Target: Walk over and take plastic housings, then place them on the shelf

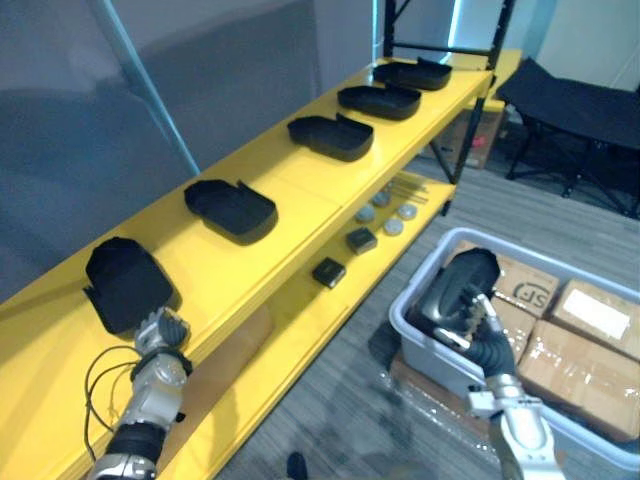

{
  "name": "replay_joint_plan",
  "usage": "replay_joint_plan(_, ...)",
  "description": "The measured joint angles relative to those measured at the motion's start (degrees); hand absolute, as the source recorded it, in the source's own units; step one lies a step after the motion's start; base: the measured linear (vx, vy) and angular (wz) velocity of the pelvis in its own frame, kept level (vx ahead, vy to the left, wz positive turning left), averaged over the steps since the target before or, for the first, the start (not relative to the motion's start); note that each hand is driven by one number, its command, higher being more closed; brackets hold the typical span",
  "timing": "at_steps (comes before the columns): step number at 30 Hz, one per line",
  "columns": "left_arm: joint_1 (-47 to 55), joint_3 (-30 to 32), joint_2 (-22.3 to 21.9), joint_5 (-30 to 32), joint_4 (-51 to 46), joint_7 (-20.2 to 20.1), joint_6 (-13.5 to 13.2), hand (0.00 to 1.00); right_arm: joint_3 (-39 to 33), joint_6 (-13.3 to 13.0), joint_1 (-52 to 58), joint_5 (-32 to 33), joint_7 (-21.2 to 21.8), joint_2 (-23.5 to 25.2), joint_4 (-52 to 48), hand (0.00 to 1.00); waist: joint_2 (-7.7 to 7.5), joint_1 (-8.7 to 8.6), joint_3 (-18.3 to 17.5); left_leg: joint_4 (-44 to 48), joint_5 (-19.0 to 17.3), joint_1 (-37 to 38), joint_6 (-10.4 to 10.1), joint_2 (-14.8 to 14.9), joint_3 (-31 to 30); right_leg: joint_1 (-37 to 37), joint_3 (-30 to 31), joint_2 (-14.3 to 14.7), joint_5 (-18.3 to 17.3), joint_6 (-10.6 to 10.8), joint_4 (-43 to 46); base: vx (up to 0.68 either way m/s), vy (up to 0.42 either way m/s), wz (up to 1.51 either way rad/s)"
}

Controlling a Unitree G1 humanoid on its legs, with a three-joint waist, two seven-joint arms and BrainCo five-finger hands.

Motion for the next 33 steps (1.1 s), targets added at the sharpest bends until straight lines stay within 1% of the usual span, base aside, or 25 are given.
replay_joint_plan(2, 1.6, -0.18, 0.0, -4.28, -3.24, -0.66, -2.45, 0.0, 0.02, 0.0, -0.01, -0.01, -0.01, 0.33, 0.0, 0.0, -0.19, 0.11, -0.02, 0.0, 0.0, -0.02, 0.0, -0.06, -0.1, 0.1, -0.15, -0.08, 0.0, 0.0, -0.06, 0.0, 0.0, 0.0)
replay_joint_plan(3, 2.49, -0.36, -0.02, -5.14, -5.13, -1.08, -2.97, 0.0, 0.02, 0.0, 0.0, -0.01, -0.01, 0.5, 0.0, 0.0, -0.26, 0.16, -0.04, 0.0, 0.0, -0.06, 0.0, -0.09, -0.14, 0.12, -0.2, -0.11, 0.0, 0.0, -0.09, 0.01, -0.003, 0.06)
replay_joint_plan(4, 4.81, -0.31, -0.21, -9.27, -9.78, -2.64, -4.25, 0.0, 0.01, 0.0, -0.02, -0.04, -0.06, 1.02, -0.11, 0.0, -0.32, 0.2, -0.08, 0.05, 0.02, -0.21, 0.03, -0.19, -0.35, 0.12, -0.46, -0.04, 0.04, 0.07, -0.09, 0.02, -0.006, 0.07)
replay_joint_plan(6, 9.14, -0.1, -1.04, -14.85, -18.74, -6.25, -6.59, 0.0, 0.01, 0.01, 0.02, -0.12, -0.13, 1.86, -0.25, 0.0, -0.4, 0.43, -0.12, 0.23, 0.03, -0.25, 0.04, -0.41, -0.6, 0.28, -0.69, -0.06, 0.07, 0.12, -0.11, 0.02, -0.005, 0.06)
replay_joint_plan(7, 9.55, -0.02, -1.19, -15.47, -19.59, -6.72, -6.85, 0.0, 0.01, 0.01, 0.04, -0.12, -0.15, 1.9, -0.3, 0.0, -0.4, 0.44, -0.12, 0.24, 0.03, -0.25, 0.04, -0.44, -0.64, 0.31, -0.71, -0.07, 0.07, 0.12, -0.11, 0.03, 0.007, 0.09)
replay_joint_plan(8, 12.68, 0.03, -1.75, -20.65, -26.12, -10.3, -8.74, 0.0, 0.02, 0.04, 0.07, -0.42, -0.2, 2.24, -0.7, 0.0, -0.35, 0.57, -0.12, 0.24, 0.05, -0.24, 0.06, -0.72, -1.05, 0.84, -1.05, -0.18, 0.13, 0.21, -0.1, 0.02, 0.015, 0.16)
replay_joint_plan(10, 15.26, 0.82, -1.77, -25.41, -31.8, -13.5, -11.25, 0.0, 0.0, 0.04, 0.47, -0.6, -0.34, 2.36, -1.4, 0.0, -0.29, 0.7, -0.17, 0.24, 0.13, -0.22, 0.16, -1.0, -1.88, 1.38, -1.98, -0.32, 0.21, 0.31, -0.19, 0.01, 0.011, 0.19)
replay_joint_plan(12, 17.09, 4.55, -1.93, -31.7, -37.45, -17.0, -14.47, 0.0, -0.01, 0.04, 0.74, -0.62, -1.13, 2.37, -1.65, 0.0, 0.07, 1.83, -0.36, 0.23, 0.15, -0.24, 0.2, -1.02, -2.05, 1.5, -2.21, -0.35, 0.21, 0.32, -0.43, -0.03, 0.003, 0.08)
replay_joint_plan(16, 17.61, 9.96, -1.91, -41.55, -43.34, -22.29, -20.59, 0.0, -0.05, 0.04, 1.74, -1.29, -2.14, 2.39, -1.66, 0.0, 0.89, 2.2, -0.62, 0.19, -0.08, -0.32, 0.25, -1.21, -3.38, 2.64, -3.82, -0.71, 0.19, 0.35, -1.35, -0.02, -0.002, 0.19)
replay_joint_plan(17, 17.81, 11.28, -1.9, -45.11, -45.1, -24.29, -22.44, 0.0, -0.02, 0.04, 1.75, -1.73, -2.67, 2.43, -1.66, 0.0, 1.32, 2.89, -0.78, 0.01, -0.09, -0.31, 0.24, -1.26, -3.38, 2.73, -3.84, -0.76, 0.19, 0.35, -1.55, 0.0, 0.0, 0.0)
replay_joint_plan(18, 17.82, 11.83, -1.9, -45.99, -46.09, -24.88, -23.1, 0.0, -0.03, 0.04, 1.76, -1.75, -2.76, 2.45, -1.65, 0.0, 1.46, 3.21, -0.83, 0.01, -0.09, -0.31, 0.24, -1.27, -3.37, 2.77, -3.84, -0.78, 0.2, 0.37, -1.66, 0.0, 0.0, 0.0)
replay_joint_plan(19, 17.96, 13.14, -1.91, -50.39, -47.72, -26.95, -25.1, 0.0, -0.04, 0.04, 1.69, -2.26, -2.96, 2.55, -1.63, 0.0, 1.49, 3.41, -0.82, 0.01, -0.08, -0.31, 0.24, -1.34, -3.47, 3.01, -3.99, -0.83, 0.27, 0.43, -1.96, 0.0, 0.006, 0.05)
replay_joint_plan(20, 18.03, 15.05, -1.95, -54.96, -48.95, -28.65, -28.09, 0.0, -0.03, 0.04, 1.68, -2.7, -3.57, 2.86, -1.6, 0.0, 1.9, 3.5, -1.1, 0.01, -0.05, -0.3, 0.2, -1.43, -3.61, 3.19, -4.19, -0.89, 0.28, 0.42, -2.13, 0.01, 0.005, 0.06)
replay_joint_plan(21, 18.02, 16.28, -1.97, -56.45, -49.62, -28.89, -29.35, 0.0, -0.03, 0.04, 1.69, -2.89, -3.88, 3.11, -1.58, 0.0, 1.77, 3.5, -1.02, 0.01, 0.0, -0.31, 0.22, -1.47, -3.64, 3.19, -4.25, -0.91, 0.28, 0.42, -2.17, 0.02, 0.003, 0.03)
replay_joint_plan(22, 17.97, 19.15, -1.98, -58.03, -50.58, -28.36, -31.76, 0.0, -0.05, 0.03, 1.71, -3.3, -4.11, 3.69, -1.51, 0.0, 1.87, 3.49, -1.09, 0.03, 0.13, -0.32, 0.4, -1.54, -3.63, 3.2, -4.27, -0.95, 0.29, 0.43, -2.23, 0.0, 0.0, 0.0)
replay_joint_plan(23, 17.95, 22.0, -2.16, -58.27, -51.02, -26.46, -33.67, 0.0, -0.07, 0.03, 1.7, -4.0, -4.55, 4.2, -1.24, 0.0, 1.98, 3.52, -1.16, 0.04, 0.15, -0.31, 0.43, -1.58, -3.63, 3.23, -4.3, -0.98, 0.28, 0.43, -2.25, 0.03, -0.001, 0.0)
replay_joint_plan(24, 17.95, 23.48, -2.42, -58.18, -50.98, -25.25, -34.4, 0.0, -0.07, 0.03, 1.72, -4.16, -4.79, 4.43, -1.19, 0.0, 1.99, 3.53, -1.17, 0.04, 0.15, -0.31, 0.43, -1.58, -3.64, 3.24, -4.32, -0.98, 0.28, 0.43, -2.25, 0.03, -0.004, 0.01)
replay_joint_plan(25, 17.94, 26.51, -3.22, -56.39, -50.39, -21.17, -34.79, 0.0, -0.05, 0.03, 1.72, -4.42, -5.2, 4.7, -1.19, 0.0, 1.99, 3.56, -1.17, 0.04, 0.15, -0.32, 0.43, -1.58, -3.69, 3.25, -4.37, -0.96, 0.29, 0.43, -2.25, 0.0, 0.0, 0.0)
replay_joint_plan(26, 17.89, 29.3, -3.96, -51.8, -47.92, -15.27, -34.47, 0.0, -0.08, 0.03, 1.73, -4.42, -5.32, 4.83, -1.19, 0.0, 1.98, 3.57, -1.16, 0.04, 0.15, -0.32, 0.42, -1.57, -3.75, 3.27, -4.43, -0.94, 0.29, 0.43, -2.26, 0.0, 0.0, 0.0)
replay_joint_plan(27, 17.88, 30.25, -3.93, -49.26, -45.97, -12.37, -33.96, 0.0, -0.06, 0.03, 1.77, -4.42, -5.4, 4.88, -1.19, 0.0, 1.98, 3.57, -1.16, 0.04, 0.15, -0.32, 0.42, -1.57, -3.77, 3.29, -4.46, -0.92, 0.29, 0.43, -2.29, 0.0, 0.0, 0.0)
replay_joint_plan(28, 17.87, 31.28, -3.9, -45.13, -42.29, -8.01, -32.94, 0.0, 0.0, 0.1, 1.78, -4.4, -5.56, 4.89, -1.2, 0.0, 1.98, 3.57, -1.17, 0.03, 0.15, -0.35, 0.42, -1.55, -3.8, 3.29, -4.49, -0.9, 0.29, 0.42, -2.33, 0.0, 0.0, 0.0)
replay_joint_plan(29, 17.76, 31.61, -3.88, -42.24, -36.1, -3.36, -30.97, 0.0, 0.05, 0.52, 1.81, -4.36, -5.83, 4.9, -1.19, 0.0, 1.95, 3.71, -1.15, 0.01, 0.15, -0.44, 0.42, -1.5, -3.92, 3.3, -4.61, -0.91, 0.29, 0.42, -2.42, 0.0, -0.009, 0.03)
replay_joint_plan(31, 17.54, 31.49, -3.88, -42.19, -30.87, -1.25, -28.89, 0.0, 0.38, 0.65, 1.85, -4.33, -6.23, 4.9, -1.18, 0.0, 1.86, 3.74, -1.1, 0.0, 0.15, -0.52, 0.42, -1.47, -4.01, 3.3, -4.72, -0.92, 0.29, 0.41, -2.49, 0.0, -0.004, 0.04)
replay_joint_plan(32, 17.13, 31.12, -3.87, -42.16, -26.69, -0.03, -26.73, 0.0, 1.12, 0.65, 1.9, -4.15, -6.26, 4.89, -1.16, 0.0, 1.35, 3.71, -0.93, 0.0, 0.15, -0.62, 0.42, -1.43, -4.11, 3.29, -4.84, -0.89, 0.33, 0.37, -2.57, 0.0, 0.0, 0.0)
replay_joint_plan(33, 16.75, 30.62, -3.87, -42.07, -24.22, 0.69, -25.82, 0.0, 1.45, 0.65, 1.92, -3.95, -6.21, 4.94, -1.14, 0.0, 0.9, 3.66, -0.79, 0.0, 0.15, -0.63, 0.41, -1.4, -4.11, 3.28, -4.83, -0.87, 0.35, 0.34, -2.58, 0.0, 0.0, 0.0)
